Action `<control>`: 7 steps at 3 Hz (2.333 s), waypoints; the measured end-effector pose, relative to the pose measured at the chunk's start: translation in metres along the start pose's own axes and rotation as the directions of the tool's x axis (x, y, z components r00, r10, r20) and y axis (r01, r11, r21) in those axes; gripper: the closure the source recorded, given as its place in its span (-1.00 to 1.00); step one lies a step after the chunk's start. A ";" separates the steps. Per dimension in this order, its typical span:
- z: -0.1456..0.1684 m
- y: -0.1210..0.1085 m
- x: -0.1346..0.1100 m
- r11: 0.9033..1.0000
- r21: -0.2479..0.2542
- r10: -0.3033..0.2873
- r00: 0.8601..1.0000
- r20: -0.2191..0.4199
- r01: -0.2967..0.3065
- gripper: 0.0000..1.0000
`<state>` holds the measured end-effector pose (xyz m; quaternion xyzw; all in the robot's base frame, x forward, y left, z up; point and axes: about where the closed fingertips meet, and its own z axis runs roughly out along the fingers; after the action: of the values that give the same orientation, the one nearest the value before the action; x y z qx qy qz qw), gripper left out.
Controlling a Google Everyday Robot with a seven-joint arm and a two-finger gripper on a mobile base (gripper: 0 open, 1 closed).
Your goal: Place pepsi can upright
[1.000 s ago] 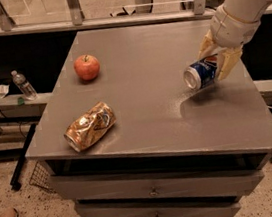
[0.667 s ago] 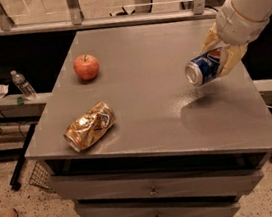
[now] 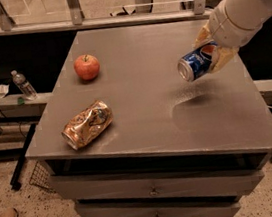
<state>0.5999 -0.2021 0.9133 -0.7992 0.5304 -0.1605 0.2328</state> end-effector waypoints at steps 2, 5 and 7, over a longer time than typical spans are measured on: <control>-0.002 -0.003 0.006 0.996 0.036 -0.080 0.993 -0.091 0.083 1.00; -0.046 -0.026 0.057 0.816 0.164 -0.413 0.758 -0.506 0.554 1.00; -0.052 -0.034 0.054 0.767 0.152 -0.468 0.706 -0.531 0.623 1.00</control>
Offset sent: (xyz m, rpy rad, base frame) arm 0.0158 -0.0188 0.0322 -0.5174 -0.4399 0.1067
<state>0.6204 -0.2512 0.9760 -0.8097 0.2719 -0.4926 0.1668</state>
